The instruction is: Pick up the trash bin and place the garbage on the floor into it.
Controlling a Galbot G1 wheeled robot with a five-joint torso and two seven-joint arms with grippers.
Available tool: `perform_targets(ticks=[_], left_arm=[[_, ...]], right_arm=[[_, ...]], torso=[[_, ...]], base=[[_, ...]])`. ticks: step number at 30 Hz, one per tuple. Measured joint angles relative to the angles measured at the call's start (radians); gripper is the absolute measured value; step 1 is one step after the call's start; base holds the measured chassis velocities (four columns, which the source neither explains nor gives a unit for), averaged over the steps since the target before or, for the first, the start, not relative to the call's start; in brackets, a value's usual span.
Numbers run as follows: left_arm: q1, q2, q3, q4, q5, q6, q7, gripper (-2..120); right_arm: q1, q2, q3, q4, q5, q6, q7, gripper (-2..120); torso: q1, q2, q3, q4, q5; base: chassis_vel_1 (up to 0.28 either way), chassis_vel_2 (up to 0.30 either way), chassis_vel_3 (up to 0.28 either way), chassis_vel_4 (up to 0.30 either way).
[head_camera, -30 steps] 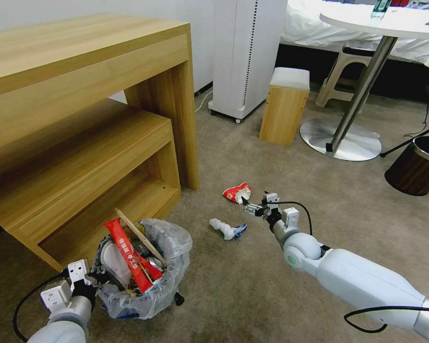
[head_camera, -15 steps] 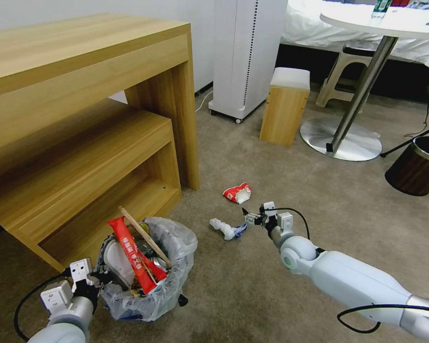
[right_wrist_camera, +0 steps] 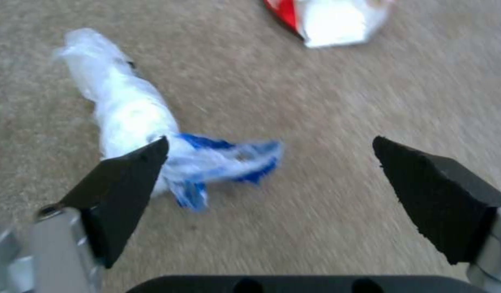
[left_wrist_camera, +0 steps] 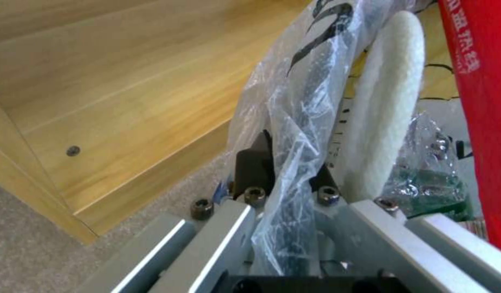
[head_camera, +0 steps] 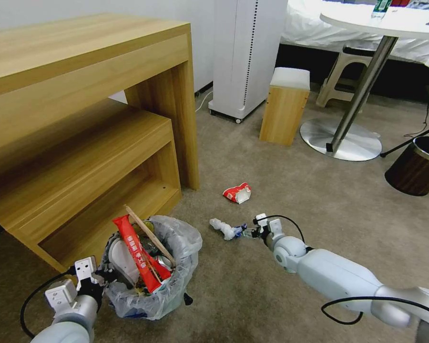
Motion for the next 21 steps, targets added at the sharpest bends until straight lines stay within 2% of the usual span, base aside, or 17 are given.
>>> perform_targets(ticks=[2,4,9,14,16,21], left_arm=[[-0.001,-0.002,0.002,0.000,0.001,-0.001,0.002,1],[-0.004,-0.004,0.004,0.000,0.002,-0.004,0.005,1],[-0.005,-0.011,0.008,0.003,0.006,-0.012,0.013,1],[-0.001,-0.013,0.008,0.005,0.011,-0.022,0.020,1],[0.002,-0.012,0.006,0.005,0.013,-0.026,0.023,1],[0.001,-0.011,0.006,0.007,0.012,-0.029,0.023,1]], right_arm=[[0.006,0.018,-0.015,-0.026,-0.016,0.022,-0.016,92],[0.015,0.072,-0.039,-0.096,-0.062,0.065,-0.054,98],[0.022,0.174,-0.061,-0.209,-0.122,0.114,-0.106,100],[0.021,0.209,-0.065,-0.267,-0.154,0.125,-0.119,100],[0.021,0.234,-0.054,-0.327,-0.190,0.134,-0.134,100],[0.021,0.247,-0.038,-0.372,-0.216,0.143,-0.141,98]], torso=[[0.000,0.000,0.000,0.0000,0.0000],[0.000,0.000,0.000,-0.0003,0.0000],[0.000,0.000,0.000,0.0006,0.0000],[0.000,0.000,0.000,0.0000,0.0002],[0.000,0.000,0.000,-0.0001,0.0002],[0.000,0.000,0.000,-0.0001,0.0002]], base=[[0.000,0.000,0.000,0.000],[0.000,0.000,0.000,0.000],[0.000,0.000,0.000,0.000],[0.000,0.000,0.000,0.000],[0.000,0.000,0.000,0.000],[0.000,0.000,0.000,0.000]])
